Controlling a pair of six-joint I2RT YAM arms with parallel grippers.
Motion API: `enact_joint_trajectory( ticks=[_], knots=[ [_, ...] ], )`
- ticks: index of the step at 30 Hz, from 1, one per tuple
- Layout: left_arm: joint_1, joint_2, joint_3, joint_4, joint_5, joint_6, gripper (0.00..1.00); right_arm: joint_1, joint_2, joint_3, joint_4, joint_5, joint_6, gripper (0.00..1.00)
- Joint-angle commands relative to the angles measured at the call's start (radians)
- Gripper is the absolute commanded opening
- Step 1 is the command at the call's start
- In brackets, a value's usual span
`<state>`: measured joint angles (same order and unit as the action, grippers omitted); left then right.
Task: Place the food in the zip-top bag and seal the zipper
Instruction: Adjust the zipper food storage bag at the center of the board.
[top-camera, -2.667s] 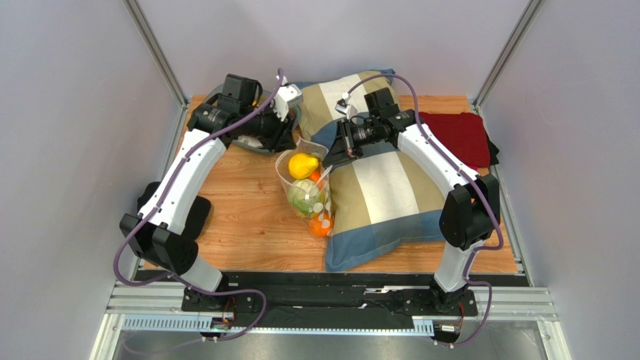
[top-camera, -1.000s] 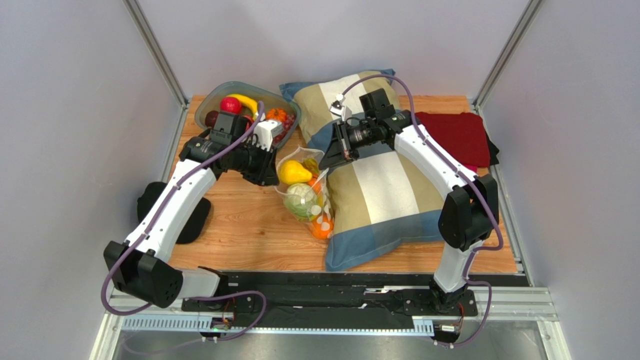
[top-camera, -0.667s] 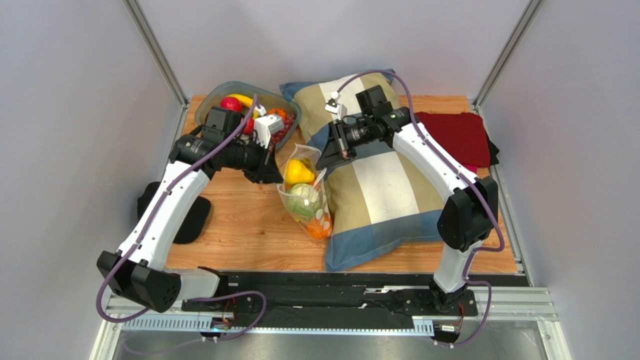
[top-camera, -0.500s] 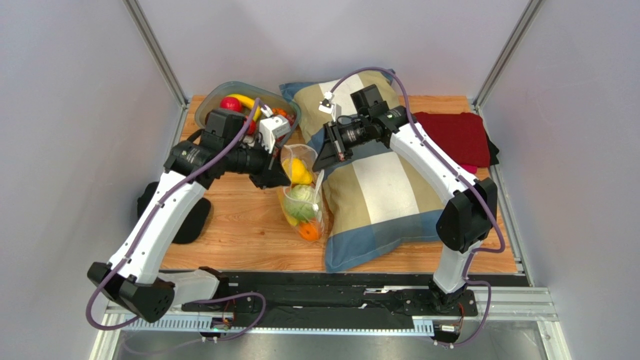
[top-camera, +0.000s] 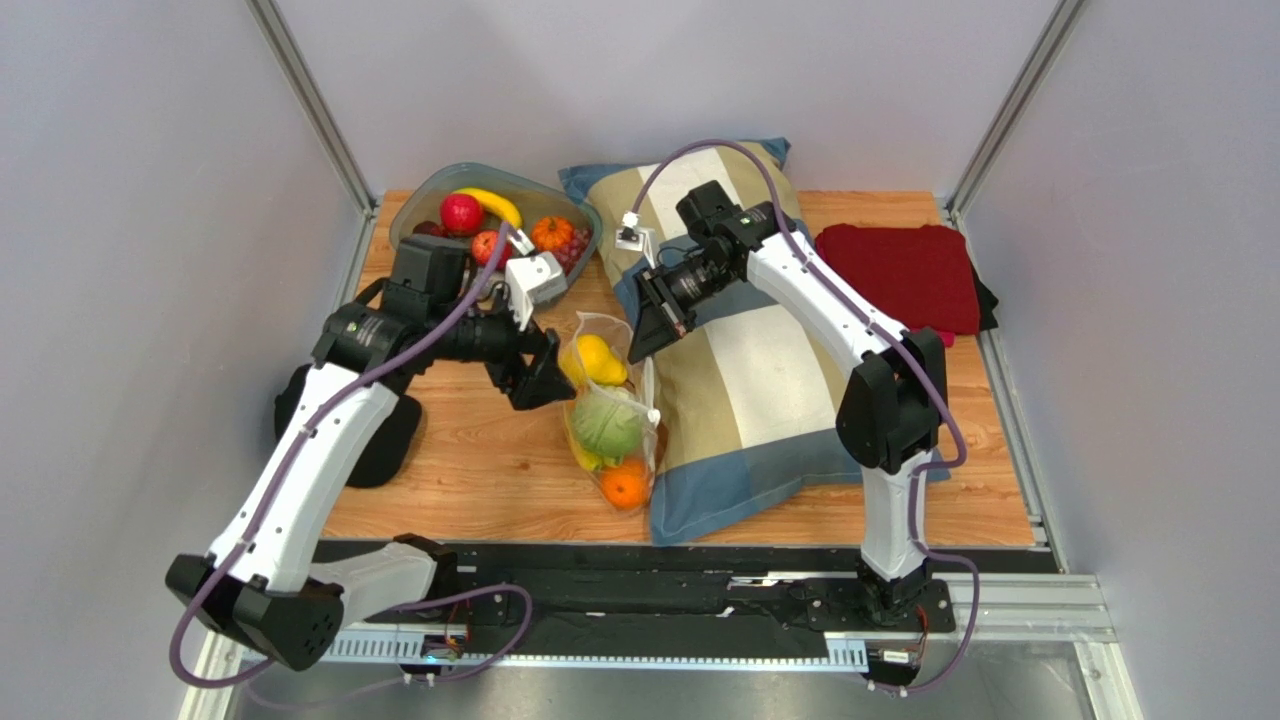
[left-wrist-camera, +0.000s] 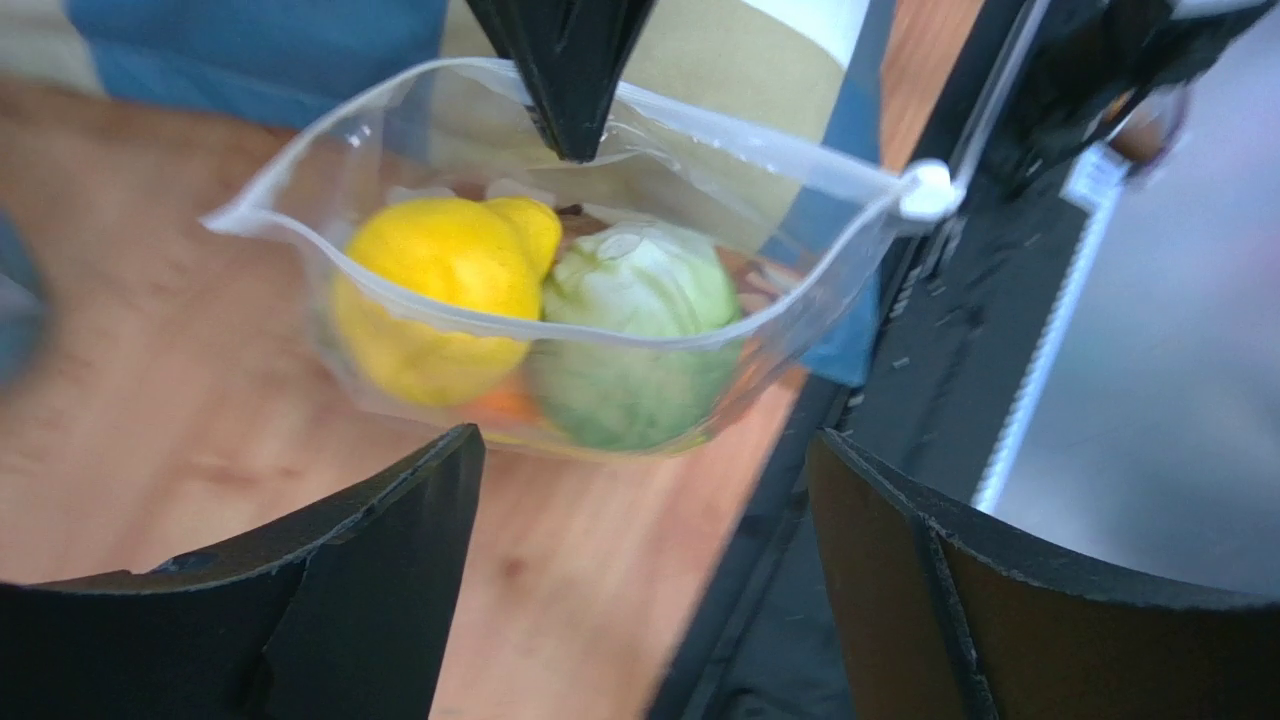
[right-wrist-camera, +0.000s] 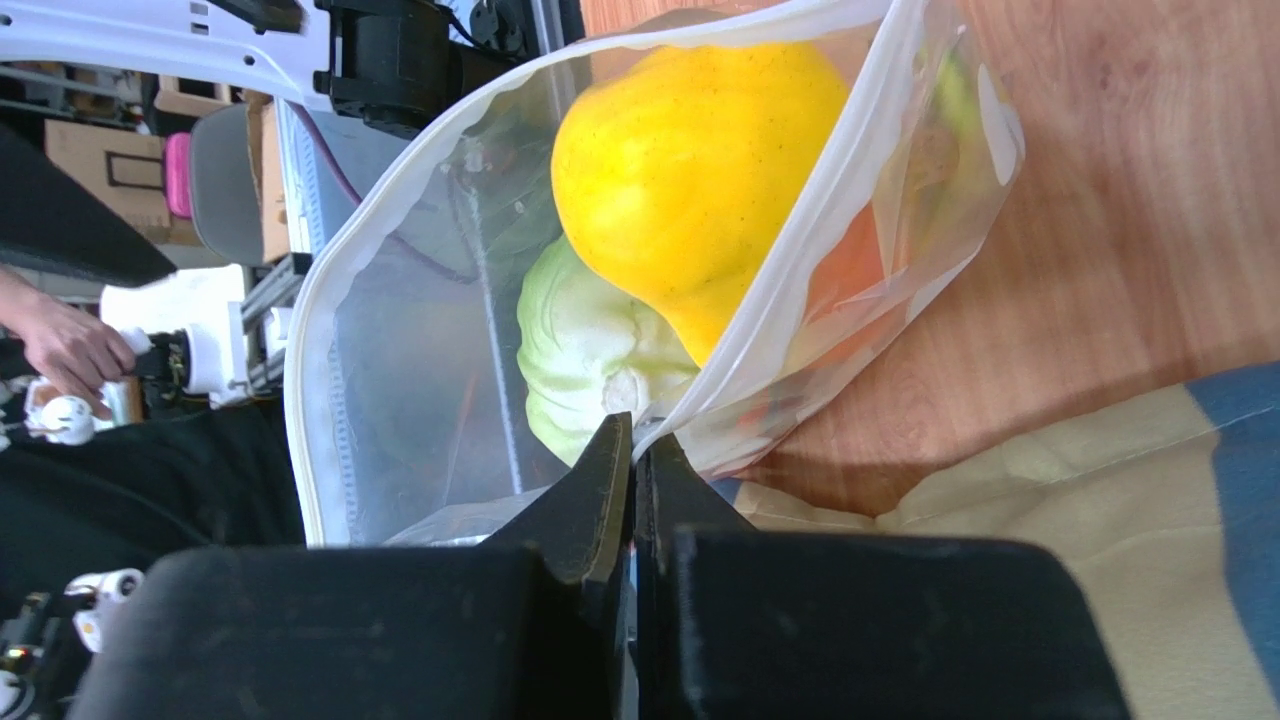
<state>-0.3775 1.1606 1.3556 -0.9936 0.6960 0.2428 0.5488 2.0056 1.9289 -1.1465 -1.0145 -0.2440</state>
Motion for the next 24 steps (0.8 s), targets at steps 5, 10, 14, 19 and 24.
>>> enact_joint_trajectory(
  ticks=[5, 10, 14, 19, 24],
  knots=[
    [0.006, -0.068, 0.013, -0.060, 0.054, 0.727, 0.87, 0.013, 0.025, 0.137, -0.045, -0.065, -0.117, 0.00],
    [0.005, -0.043, -0.021, -0.019, 0.125, 0.923, 0.85, 0.037, 0.005, 0.150, -0.045, -0.068, -0.153, 0.00],
    [-0.020, 0.008, -0.032, -0.134, 0.111, 1.188, 0.74, 0.054, 0.007, 0.153, -0.033, -0.062, -0.159, 0.00],
    [-0.070, 0.031, -0.055, -0.229, 0.073, 1.280, 0.54, 0.057, 0.016, 0.165, -0.030, -0.064, -0.156, 0.00],
    [-0.126, 0.056, -0.047, -0.247, 0.069, 1.228, 0.25, 0.074, 0.027, 0.185, 0.001, -0.055, -0.114, 0.00]
  ],
)
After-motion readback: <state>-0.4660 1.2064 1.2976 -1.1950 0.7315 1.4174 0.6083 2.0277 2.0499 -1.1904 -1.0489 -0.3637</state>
